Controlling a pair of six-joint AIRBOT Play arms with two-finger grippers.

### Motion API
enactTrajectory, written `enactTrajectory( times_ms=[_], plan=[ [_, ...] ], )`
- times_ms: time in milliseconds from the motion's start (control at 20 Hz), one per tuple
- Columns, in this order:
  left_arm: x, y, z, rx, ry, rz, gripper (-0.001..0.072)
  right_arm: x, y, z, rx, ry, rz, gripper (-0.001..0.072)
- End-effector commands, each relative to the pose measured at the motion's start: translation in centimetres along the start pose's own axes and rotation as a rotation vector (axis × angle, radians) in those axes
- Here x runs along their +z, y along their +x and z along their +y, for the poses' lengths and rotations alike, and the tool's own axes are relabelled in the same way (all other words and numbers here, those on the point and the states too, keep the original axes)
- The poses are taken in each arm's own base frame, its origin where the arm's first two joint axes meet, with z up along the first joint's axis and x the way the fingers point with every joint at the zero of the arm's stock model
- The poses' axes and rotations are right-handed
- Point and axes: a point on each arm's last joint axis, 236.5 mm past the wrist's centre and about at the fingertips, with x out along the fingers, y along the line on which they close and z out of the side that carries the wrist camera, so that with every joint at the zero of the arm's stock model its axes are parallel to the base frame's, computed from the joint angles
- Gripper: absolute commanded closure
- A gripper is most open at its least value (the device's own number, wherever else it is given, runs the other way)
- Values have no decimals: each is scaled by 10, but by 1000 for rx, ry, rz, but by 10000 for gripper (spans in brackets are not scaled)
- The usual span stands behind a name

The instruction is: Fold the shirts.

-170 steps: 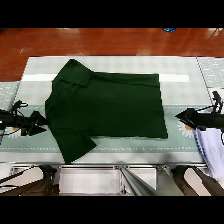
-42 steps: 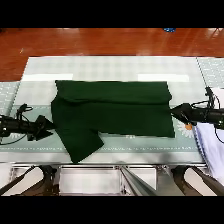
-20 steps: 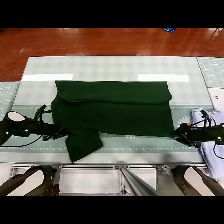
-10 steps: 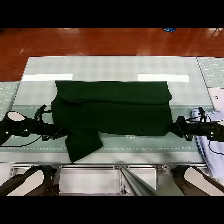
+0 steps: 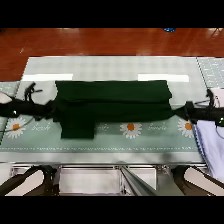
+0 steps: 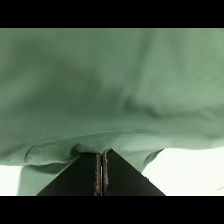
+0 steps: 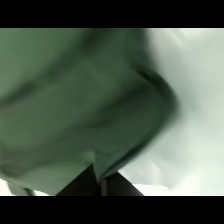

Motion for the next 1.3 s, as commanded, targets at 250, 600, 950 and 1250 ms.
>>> enactTrajectory(
  times_ms=[250,600,950,1250],
  plan=[
    [133,-8,-37,-22,19,-101,690,96,21,83,46,-195,-39,692],
    [186,35,-44,-39,5,-18,690,143,72,70,42,-102,11,692],
    [184,53,-36,-35,2,36,263,165,85,51,14,-75,-55,296],
    [197,-58,22,203,-36,-51,204,183,25,52,62,-60,-45,298]
  ],
)
